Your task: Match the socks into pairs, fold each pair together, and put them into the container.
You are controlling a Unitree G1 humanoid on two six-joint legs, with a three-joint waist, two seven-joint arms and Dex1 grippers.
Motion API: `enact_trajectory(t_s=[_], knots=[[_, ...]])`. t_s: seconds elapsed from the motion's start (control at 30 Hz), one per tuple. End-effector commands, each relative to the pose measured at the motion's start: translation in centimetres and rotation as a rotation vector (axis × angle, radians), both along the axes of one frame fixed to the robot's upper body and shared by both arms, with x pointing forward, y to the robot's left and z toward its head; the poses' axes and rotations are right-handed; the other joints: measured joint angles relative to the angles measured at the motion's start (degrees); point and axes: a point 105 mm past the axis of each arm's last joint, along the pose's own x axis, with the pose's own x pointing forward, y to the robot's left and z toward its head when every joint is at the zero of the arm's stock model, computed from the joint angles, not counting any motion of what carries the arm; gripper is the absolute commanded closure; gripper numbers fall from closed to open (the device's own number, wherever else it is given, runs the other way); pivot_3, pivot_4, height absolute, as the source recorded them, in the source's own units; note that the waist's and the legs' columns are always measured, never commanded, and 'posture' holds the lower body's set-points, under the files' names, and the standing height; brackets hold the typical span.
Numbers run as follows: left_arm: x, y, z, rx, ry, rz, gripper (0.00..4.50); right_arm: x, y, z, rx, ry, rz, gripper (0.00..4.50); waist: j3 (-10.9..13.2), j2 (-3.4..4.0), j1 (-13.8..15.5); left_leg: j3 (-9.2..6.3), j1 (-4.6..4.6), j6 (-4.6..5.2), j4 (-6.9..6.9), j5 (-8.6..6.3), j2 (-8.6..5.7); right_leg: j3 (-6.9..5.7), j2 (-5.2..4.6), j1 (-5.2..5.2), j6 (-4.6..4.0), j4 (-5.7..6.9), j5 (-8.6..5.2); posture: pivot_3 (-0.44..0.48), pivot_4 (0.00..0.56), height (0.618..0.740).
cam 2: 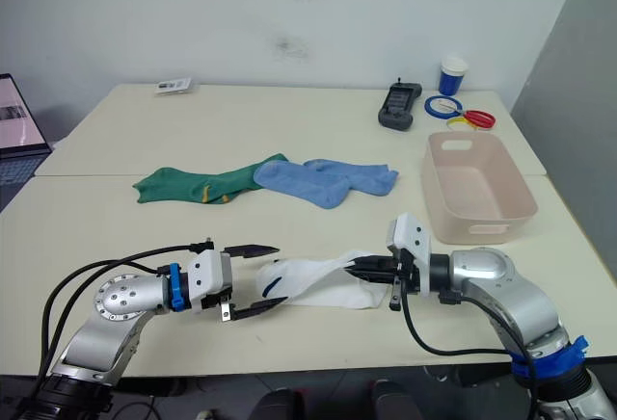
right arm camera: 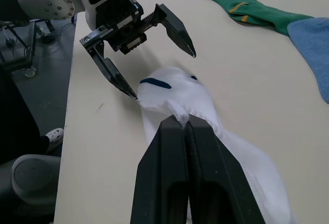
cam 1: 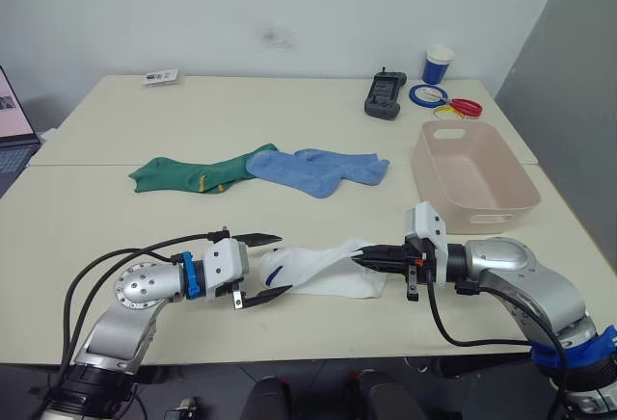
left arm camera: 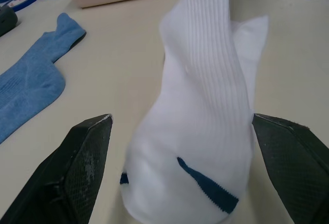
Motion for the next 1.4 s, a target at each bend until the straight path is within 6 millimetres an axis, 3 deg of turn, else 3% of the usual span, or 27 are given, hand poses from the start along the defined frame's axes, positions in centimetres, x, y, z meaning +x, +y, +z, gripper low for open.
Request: enact_trajectory(t_s=[0.03, 0.2, 0.57, 0.7, 1.03, 1.2, 1.4], knots=[[-0.1, -0.9, 0.0, 0.022, -0.043, -0.024, 0.00, -0.1, -0.1, 1.0, 0.025, -0.040, -0.001, 4.48, 0.00, 0.00, 0.00, 0.00, 0.00, 0.00, 0.00, 0.00, 0.00, 0.00, 0.00, 0.00, 0.00, 0.00, 0.00, 0.000, 0.150, 0.740], [0.3, -1.0, -0.8, 0.071, -0.063, -0.005, 0.00, -0.1, -0.1, 0.8, 0.030, -0.035, -0.005, 4.48, 0.00, 0.00, 0.00, -0.01, 0.00, 0.00, 0.00, 0.00, 0.00, 0.00, 0.00, 0.00, 0.00, 0.00, 0.00, 0.000, 0.150, 0.740], [1.7, 1.3, 0.0, 0.114, -0.108, 0.081, 0.00, -0.1, -0.2, 0.5, 0.026, -0.037, -0.012, 4.48, 0.00, 0.00, -0.01, 0.00, 0.00, 0.00, 0.00, 0.00, 0.00, 0.00, 0.00, 0.00, 0.00, 0.00, 0.00, 0.000, 0.150, 0.740], [1.6, 1.5, 0.4, 0.096, -0.114, 0.087, 0.91, -0.1, -0.3, 0.5, 0.021, -0.039, -0.014, 4.50, 0.00, 0.00, -0.01, -0.01, -0.01, 0.00, 0.00, 0.00, 0.01, -0.01, 0.00, 0.00, 0.00, 0.00, 0.00, 0.000, 0.150, 0.740], [1.6, 2.1, 1.3, 0.082, -0.141, 0.065, 4.34, 0.3, -0.5, 0.3, 0.004, -0.056, -0.029, 4.50, 0.00, 0.00, -0.01, 0.00, 0.00, 0.00, 0.00, 0.00, 0.01, 0.00, 0.00, 0.00, 0.00, 0.00, 0.00, 0.000, 0.150, 0.740], [1.8, 2.1, 4.1, 0.065, -0.217, 0.044, 4.45, 0.5, -1.2, 1.5, -0.017, -0.114, -0.012, 4.50, 0.00, 0.00, 0.01, 0.00, -0.02, 0.00, 0.01, 0.00, 0.00, -0.01, 0.00, 0.00, 0.00, 0.00, 0.00, 0.000, 0.150, 0.740], [-2.1, 2.4, 5.7, 0.065, 0.038, -0.080, 4.45, -2.7, -0.4, 3.0, 0.034, 0.034, 0.121, 4.50, 0.00, 0.01, -0.23, 0.02, 0.01, 0.00, -0.05, 0.00, 0.08, 0.01, 0.00, -0.04, 0.00, -0.01, 0.00, 0.000, 0.150, 0.740]])
